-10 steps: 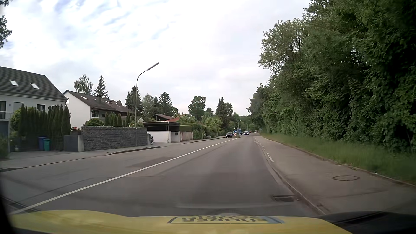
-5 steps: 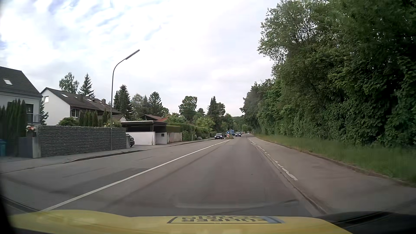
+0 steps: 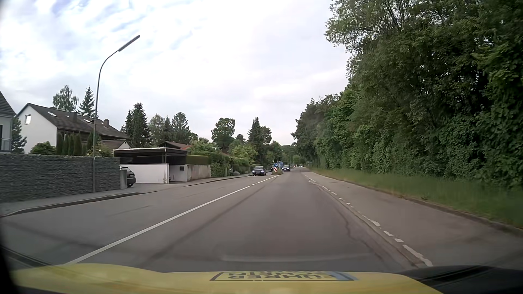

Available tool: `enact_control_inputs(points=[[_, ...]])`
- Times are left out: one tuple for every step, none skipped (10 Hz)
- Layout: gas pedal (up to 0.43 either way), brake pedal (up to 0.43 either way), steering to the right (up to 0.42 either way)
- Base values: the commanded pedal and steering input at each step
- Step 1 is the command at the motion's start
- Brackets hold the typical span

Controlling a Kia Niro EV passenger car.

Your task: Follow the waypoints while adhering to traffic rules and regulations

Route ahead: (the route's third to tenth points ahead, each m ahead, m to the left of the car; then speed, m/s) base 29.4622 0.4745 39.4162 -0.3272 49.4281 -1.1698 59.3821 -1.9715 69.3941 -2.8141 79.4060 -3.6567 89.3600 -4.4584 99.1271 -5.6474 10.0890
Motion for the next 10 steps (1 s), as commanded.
enact_control_inputs(points=[[0.157, 0.0, 0.035], [0.157, 0.0, 0.035], [0.15, 0.0, 0.034], [0.138, 0.0, 0.03], [0.13, 0.0, 0.026], [0.13, 0.0, 0.022], [0.13, 0.0, 0.02], [0.118, 0.0, 0.018], [0.118, 0.0, 0.013], [0.118, 0.0, 0.012]])
